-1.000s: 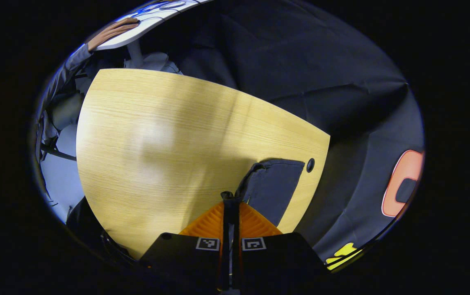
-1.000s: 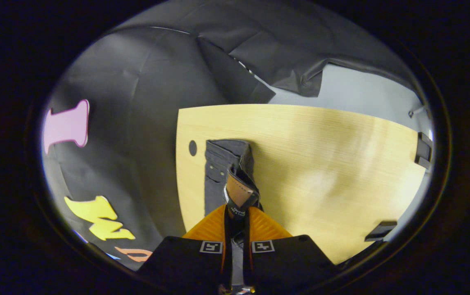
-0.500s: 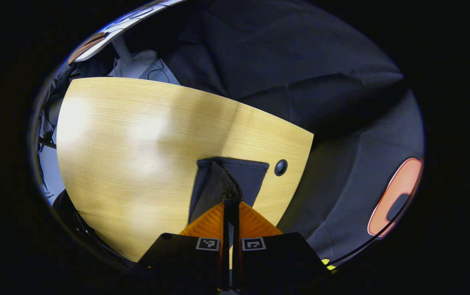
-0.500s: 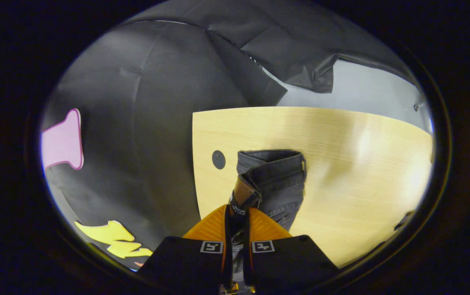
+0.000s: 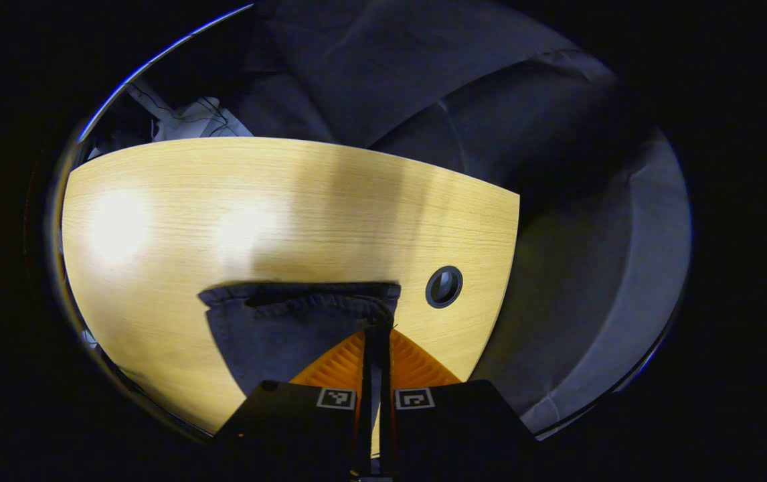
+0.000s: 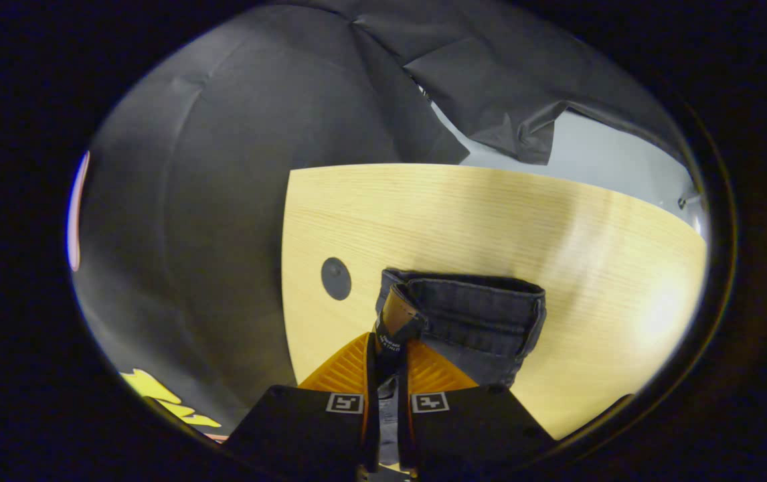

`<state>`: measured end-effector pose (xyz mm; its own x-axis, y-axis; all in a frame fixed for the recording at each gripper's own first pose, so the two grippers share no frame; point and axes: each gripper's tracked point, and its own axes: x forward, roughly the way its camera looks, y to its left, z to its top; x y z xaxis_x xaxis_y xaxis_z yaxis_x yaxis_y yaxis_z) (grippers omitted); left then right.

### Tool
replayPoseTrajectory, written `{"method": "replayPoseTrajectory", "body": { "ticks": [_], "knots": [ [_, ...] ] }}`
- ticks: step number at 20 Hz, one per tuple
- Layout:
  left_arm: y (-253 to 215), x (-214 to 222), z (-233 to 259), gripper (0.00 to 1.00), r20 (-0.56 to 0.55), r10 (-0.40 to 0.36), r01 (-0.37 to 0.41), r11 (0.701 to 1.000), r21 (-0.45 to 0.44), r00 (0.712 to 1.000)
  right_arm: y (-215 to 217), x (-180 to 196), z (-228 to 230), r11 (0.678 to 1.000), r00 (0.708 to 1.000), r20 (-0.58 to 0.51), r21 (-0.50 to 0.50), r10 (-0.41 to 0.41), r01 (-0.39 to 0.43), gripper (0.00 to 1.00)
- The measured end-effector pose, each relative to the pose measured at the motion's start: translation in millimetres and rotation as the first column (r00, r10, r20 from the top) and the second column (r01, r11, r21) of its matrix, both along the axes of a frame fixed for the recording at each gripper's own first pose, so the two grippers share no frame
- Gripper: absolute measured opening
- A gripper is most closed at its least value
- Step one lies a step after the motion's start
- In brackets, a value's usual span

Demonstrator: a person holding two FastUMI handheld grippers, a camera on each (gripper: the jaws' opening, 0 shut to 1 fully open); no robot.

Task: Grasp the waist and the cuffs of the jeans and fold them to make the two legs overlap; first hold the waist and fold one-third of the jeans toward the cuffs, then hold the cuffs and fold the remaining one-third in the same direction to finish folding.

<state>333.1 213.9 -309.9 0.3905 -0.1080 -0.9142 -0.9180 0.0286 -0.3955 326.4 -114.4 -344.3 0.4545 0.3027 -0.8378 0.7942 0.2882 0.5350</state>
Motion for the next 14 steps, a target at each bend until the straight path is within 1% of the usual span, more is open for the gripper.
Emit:
{"method": "replayPoseTrajectory", "body": {
  "ticks": [1, 2, 3, 4, 5, 6, 7, 8, 9, 10, 11, 12, 13, 14],
  "knots": [
    [-2, 1, -12, 0.13, -0.029, -0.030, 0.031, 1.000, 0.003, 0.999, 1, 4, -3, 1.000, 1.000, 0.005, -0.003, 0.000, 0.000, 0.17],
    [0, 3, -16, 0.16, -0.036, -0.055, 0.055, 0.998, 0.011, 0.998, 3, 9, -4, 1.000, 1.000, 0.016, -0.007, 0.005, -0.005, 0.17],
    [-2, 4, -17, 0.26, -0.047, -0.076, 0.077, 0.997, 0.022, 0.996, 3, 11, -3, 1.000, 0.999, 0.030, -0.014, 0.012, -0.012, 0.20],
    [-2, 4, -19, 0.30, -0.058, -0.098, 0.100, 0.995, 0.027, 0.993, 2, 10, -2, 1.000, 0.999, 0.039, -0.020, 0.020, -0.019, 0.28],
    [-3, 2, -17, 0.37, -0.069, -0.129, 0.131, 0.991, 0.026, 0.989, -2, 10, 0, 0.999, 0.999, 0.041, -0.031, 0.030, -0.028, 0.31],
    [-4, -2, -16, 0.38, -0.089, -0.159, 0.162, 0.986, 0.028, 0.983, -3, 11, 1, 0.998, 0.998, 0.046, -0.045, 0.039, -0.037, 0.40],
    [-4, -6, -14, 0.41, -0.111, -0.185, 0.191, 0.981, 0.040, 0.976, 0, 12, 5, 0.997, 0.997, 0.058, -0.058, 0.049, -0.046, 0.39],
    [-1, -8, -10, 0.31, -0.123, -0.201, 0.210, 0.976, 0.063, 0.972, 0, 13, 9, 0.995, 0.996, 0.064, -0.076, 0.065, -0.060, 0.57],
    [2, -7, -3, 0.54, -0.128, -0.214, 0.225, 0.970, 0.086, 0.968, -1, 11, 10, 0.991, 0.995, 0.059, -0.112, 0.085, -0.078, 0.78],
    [3, -5, 5, 0.55, -0.122, -0.228, 0.242, 0.964, 0.112, 0.966, 0, 11, 11, 0.986, 0.993, 0.067, -0.139, 0.100, -0.090, 1.00],
    [3, -4, 14, 0.55, -0.115, -0.249, 0.264, 0.954, 0.143, 0.962, 1, 11, 17, 0.983, 0.991, 0.074, -0.155, 0.115, -0.103, 0.89],
    [0, -8, 23, 0.42, -0.119, -0.278, 0.296, 0.939, 0.173, 0.953, 3, 8, 24, 0.979, 0.987, 0.085, -0.169, 0.134, -0.118, 0.96],
    [-5, -10, 34, 0.72, -0.113, -0.319, 0.335, 0.922, 0.194, 0.941, 4, 5, 31, 0.972, 0.982, 0.096, -0.188, 0.160, -0.140, 0.88],
    [-11, -12, 47, 0.58, -0.101, -0.357, 0.371, 0.902, 0.220, 0.929, 3, 0, 40, 0.961, 0.975, 0.106, -0.220, 0.195, -0.168, 0.88]
  ]
}}
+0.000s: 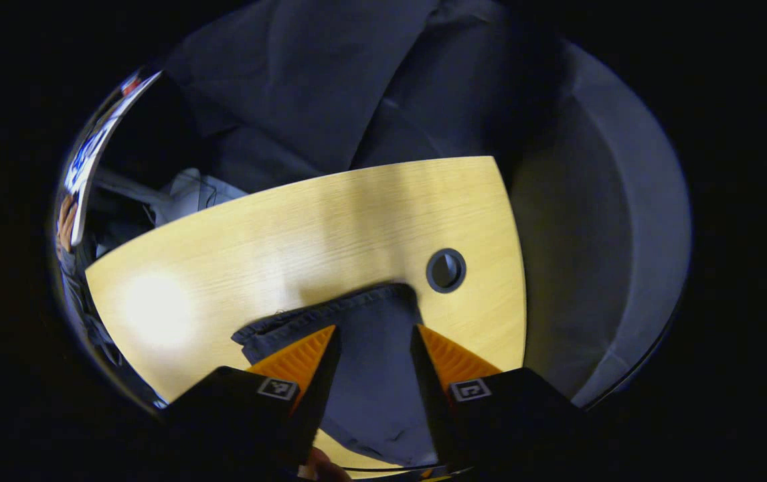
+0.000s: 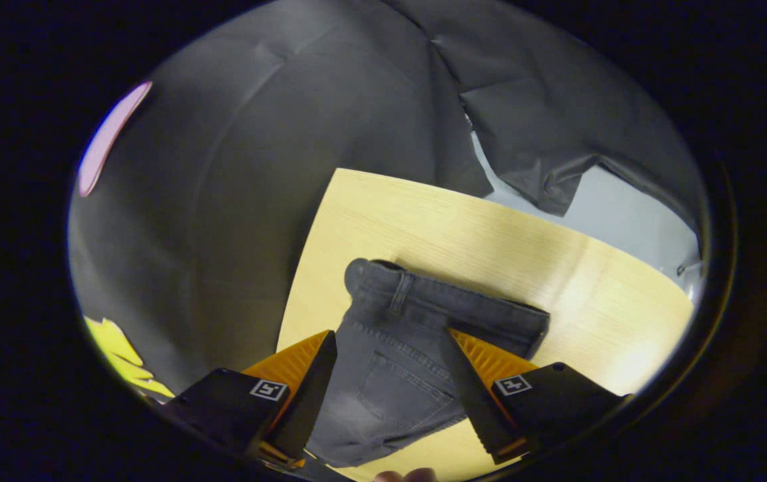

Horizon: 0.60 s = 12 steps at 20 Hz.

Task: Grasp the waist and the cuffs of the jeans and fold them to make the two legs overlap; first hold the waist and fold one-third of the jeans toward the cuffs, then hold the cuffs and fold the remaining one-third in the same direction to finish folding.

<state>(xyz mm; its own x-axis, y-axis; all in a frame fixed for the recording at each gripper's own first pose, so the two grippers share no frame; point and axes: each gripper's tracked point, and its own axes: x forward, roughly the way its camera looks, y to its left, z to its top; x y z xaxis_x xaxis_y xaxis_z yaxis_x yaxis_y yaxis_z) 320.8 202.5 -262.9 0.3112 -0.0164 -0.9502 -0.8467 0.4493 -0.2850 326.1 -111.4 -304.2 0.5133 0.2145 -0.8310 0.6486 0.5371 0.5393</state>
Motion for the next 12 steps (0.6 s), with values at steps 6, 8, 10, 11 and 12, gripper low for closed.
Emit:
{"method": "replayPoseTrajectory", "body": {
  "ticks": [6, 8, 10, 11, 12],
  "knots": [
    [-54, -15, 96, 1.00, 0.244, -0.277, 0.240, 0.955, 0.172, 0.929, 0, -36, 65, 0.896, 0.946, 0.139, -0.386, 0.293, -0.221, 0.92],
    [-77, -25, 134, 0.97, 0.332, -0.371, 0.291, 0.919, 0.266, 0.867, 1, -55, 98, 0.839, 0.908, 0.189, -0.486, 0.375, -0.246, 0.98],
    [-108, -41, 170, 0.97, 0.395, -0.498, 0.348, 0.851, 0.393, 0.772, 5, -71, 129, 0.793, 0.862, 0.251, -0.558, 0.441, -0.243, 0.98],
    [-129, -55, 184, 0.97, 0.419, -0.565, 0.366, 0.806, 0.465, 0.711, 12, -81, 145, 0.785, 0.826, 0.302, -0.569, 0.476, -0.244, 0.98],
    [-147, -65, 198, 0.97, 0.437, -0.627, 0.379, 0.759, 0.530, 0.644, 21, -91, 159, 0.789, 0.789, 0.358, -0.565, 0.499, -0.243, 0.98]
  ]
}}
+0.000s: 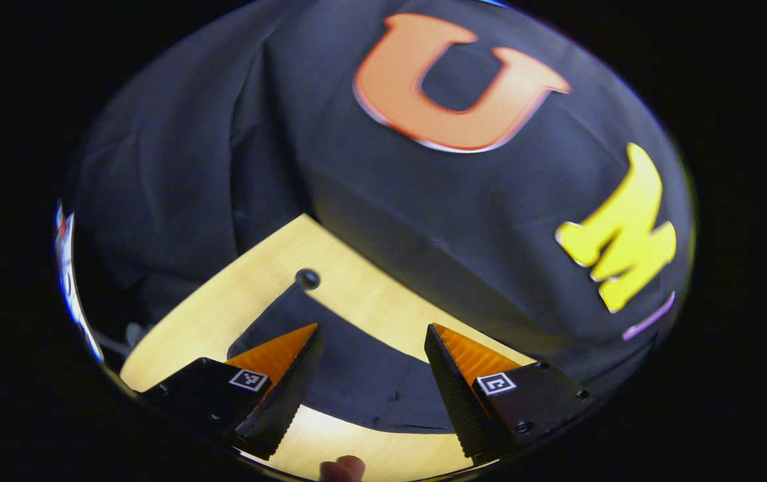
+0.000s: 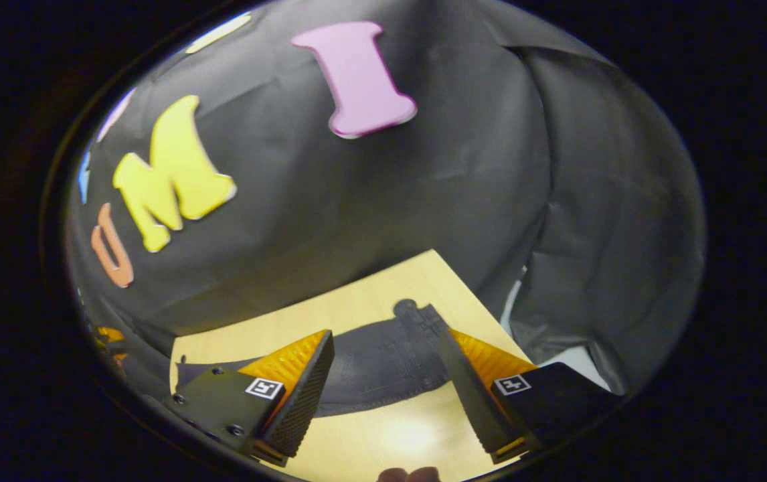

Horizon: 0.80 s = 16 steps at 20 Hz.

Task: Grasp the waist and the cuffs of the jeans and fold them to make the two legs overlap; first hold the waist and fold one-third of the jeans toward the cuffs, then hold the cuffs and fold the remaining one-third in the same direction to finish folding.

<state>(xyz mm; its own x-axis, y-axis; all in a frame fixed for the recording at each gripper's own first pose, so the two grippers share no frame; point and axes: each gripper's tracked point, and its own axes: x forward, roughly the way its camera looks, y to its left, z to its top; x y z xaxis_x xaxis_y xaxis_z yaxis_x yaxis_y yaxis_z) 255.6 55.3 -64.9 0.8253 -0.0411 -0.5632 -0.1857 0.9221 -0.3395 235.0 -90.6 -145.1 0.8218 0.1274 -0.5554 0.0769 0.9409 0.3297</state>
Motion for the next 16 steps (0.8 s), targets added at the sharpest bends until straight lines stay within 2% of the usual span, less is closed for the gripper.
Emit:
{"method": "replayPoseTrajectory", "body": {
  "ticks": [2, 3, 4, 7, 8, 10, 11, 12, 13, 16],
  "knots": [
    [-30, -16, 20, 0.97, 0.125, -0.099, 0.091, 0.993, 0.071, 0.987, -2, -19, 13, 0.999, 0.996, 0.084, 0.012, 0.029, -0.031, 0.98],
    [-37, -24, 20, 0.97, 0.159, -0.119, 0.104, 0.990, 0.097, 0.980, -4, -27, 17, 0.999, 0.992, 0.120, -0.005, 0.036, -0.036, 0.93],
    [-48, -34, 23, 0.97, 0.193, -0.140, 0.118, 0.986, 0.119, 0.971, 0, -36, 20, 0.999, 0.986, 0.159, -0.039, 0.041, -0.036, 0.98],
    [-69, -65, 19, 0.98, 0.261, -0.159, 0.105, 0.972, 0.210, 0.952, 0, -58, 25, 0.982, 0.967, 0.242, -0.184, 0.080, -0.035, 0.98],
    [-73, -75, 13, 0.98, 0.267, -0.165, 0.101, 0.966, 0.240, 0.949, 1, -68, 22, 0.975, 0.964, 0.247, -0.220, 0.095, -0.040, 0.95],
    [-78, -95, 0, 0.98, 0.266, -0.166, 0.094, 0.960, 0.265, 0.949, 3, -90, 14, 0.969, 0.965, 0.233, -0.238, 0.117, -0.060, 0.98],
    [-83, -103, -6, 0.98, 0.264, -0.165, 0.094, 0.961, 0.259, 0.950, 4, -97, 9, 0.972, 0.967, 0.224, -0.225, 0.120, -0.069, 0.98],
    [-89, -112, -11, 0.98, 0.258, -0.174, 0.106, 0.960, 0.258, 0.950, 3, -100, 3, 0.976, 0.970, 0.217, -0.210, 0.111, -0.065, 0.93],
    [-92, -118, -18, 0.98, 0.251, -0.176, 0.107, 0.958, 0.265, 0.952, -1, -101, -7, 0.978, 0.976, 0.198, -0.201, 0.095, -0.054, 0.98],
    [-111, -127, -26, 0.99, 0.254, -0.200, 0.130, 0.955, 0.267, 0.946, -13, -96, -42, 0.986, 0.991, 0.115, -0.163, 0.066, -0.047, 0.98]
  ]
}}
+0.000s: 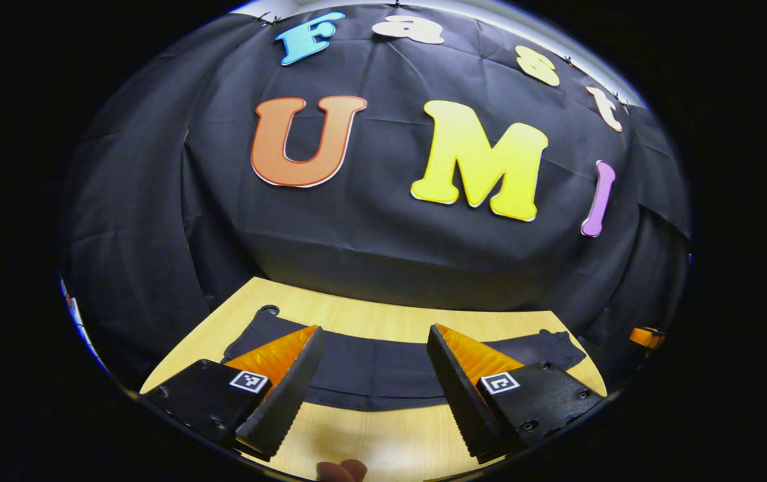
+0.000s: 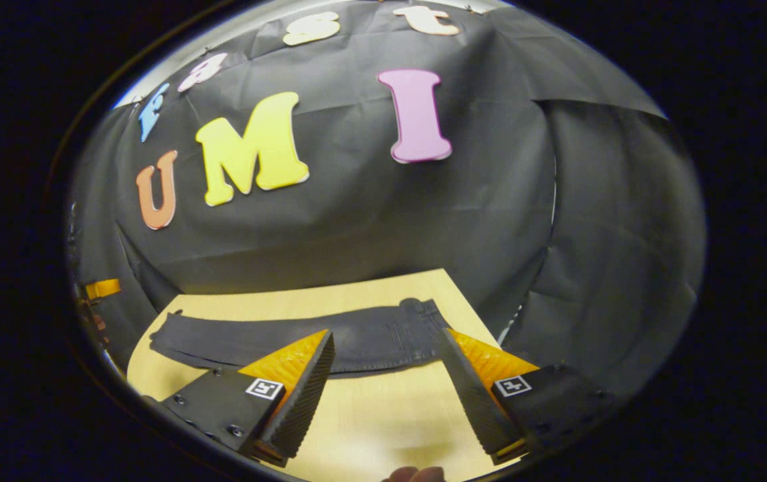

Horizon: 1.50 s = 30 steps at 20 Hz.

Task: Grasp the waist and the cuffs of the jeans and fold them to make the two legs overlap; first hold the waist and fold one-third of the jeans toward the cuffs, then hold the cuffs and fold the remaining one-third in the same direction to finish folding.

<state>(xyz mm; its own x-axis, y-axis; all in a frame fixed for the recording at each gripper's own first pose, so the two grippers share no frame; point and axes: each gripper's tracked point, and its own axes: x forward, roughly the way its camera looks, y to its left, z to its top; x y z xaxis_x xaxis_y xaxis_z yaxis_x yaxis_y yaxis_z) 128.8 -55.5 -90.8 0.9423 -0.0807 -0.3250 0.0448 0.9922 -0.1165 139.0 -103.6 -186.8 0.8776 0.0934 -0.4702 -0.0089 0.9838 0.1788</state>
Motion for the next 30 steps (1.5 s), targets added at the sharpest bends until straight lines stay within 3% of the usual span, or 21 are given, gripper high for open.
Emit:
{"method": "replayPoseTrajectory", "body": {
  "ticks": [1, 3, 6, 14, 17, 21, 22, 25, 27, 28, 30],
  "knots": [
    [-4, -2, -3, 0.99, -0.012, 0.000, 0.000, 1.000, -0.012, 1.000, -3, 7, -12, 0.999, 0.999, -0.032, 0.037, -0.015, 0.017, 0.94],
    [-9, -7, -13, 0.99, -0.052, 0.006, -0.007, 1.000, -0.023, 0.999, -10, 22, -43, 0.987, 0.992, -0.114, 0.141, -0.061, 0.077, 0.98],
    [-11, -13, -21, 0.99, -0.084, 0.024, -0.023, 1.000, 0.007, 0.996, -30, 56, -94, 0.938, 0.959, -0.237, 0.267, -0.157, 0.220, 0.98],
    [-12, -38, -44, 0.99, -0.170, 0.079, -0.069, 0.996, 0.064, 0.982, -58, 113, -162, 0.831, 0.890, -0.376, 0.384, -0.258, 0.403, 0.98],
    [-11, -44, -50, 0.99, -0.193, 0.094, -0.079, 0.994, 0.081, 0.977, -55, 133, -173, 0.833, 0.885, -0.379, 0.370, -0.269, 0.411, 0.98],
    [-4, -48, -58, 1.00, -0.209, 0.123, -0.108, 0.991, 0.083, 0.970, -48, 135, -188, 0.898, 0.887, -0.369, 0.229, -0.278, 0.376, 0.92],
    [0, -54, -57, 0.99, -0.209, 0.131, -0.117, 0.990, 0.079, 0.969, -52, 136, -191, 0.911, 0.885, -0.362, 0.176, -0.293, 0.373, 0.97],
    [9, -59, -59, 0.99, -0.219, 0.150, -0.137, 0.988, 0.074, 0.964, -48, 139, -188, 0.911, 0.888, -0.360, 0.184, -0.287, 0.369, 0.58],
    [16, -62, -58, 0.99, -0.216, 0.160, -0.148, 0.987, 0.068, 0.963, -49, 140, -181, 0.919, 0.896, -0.346, 0.176, -0.277, 0.352, 0.38],
    [20, -64, -58, 1.00, -0.214, 0.167, -0.155, 0.985, 0.071, 0.962, -55, 145, -175, 0.922, 0.904, -0.321, 0.167, -0.283, 0.348, 0.29],
    [31, -66, -60, 1.00, -0.211, 0.181, -0.170, 0.983, 0.066, 0.961, -46, 147, -150, 0.944, 0.926, -0.271, 0.128, -0.262, 0.304, 0.01]
  ]
}}
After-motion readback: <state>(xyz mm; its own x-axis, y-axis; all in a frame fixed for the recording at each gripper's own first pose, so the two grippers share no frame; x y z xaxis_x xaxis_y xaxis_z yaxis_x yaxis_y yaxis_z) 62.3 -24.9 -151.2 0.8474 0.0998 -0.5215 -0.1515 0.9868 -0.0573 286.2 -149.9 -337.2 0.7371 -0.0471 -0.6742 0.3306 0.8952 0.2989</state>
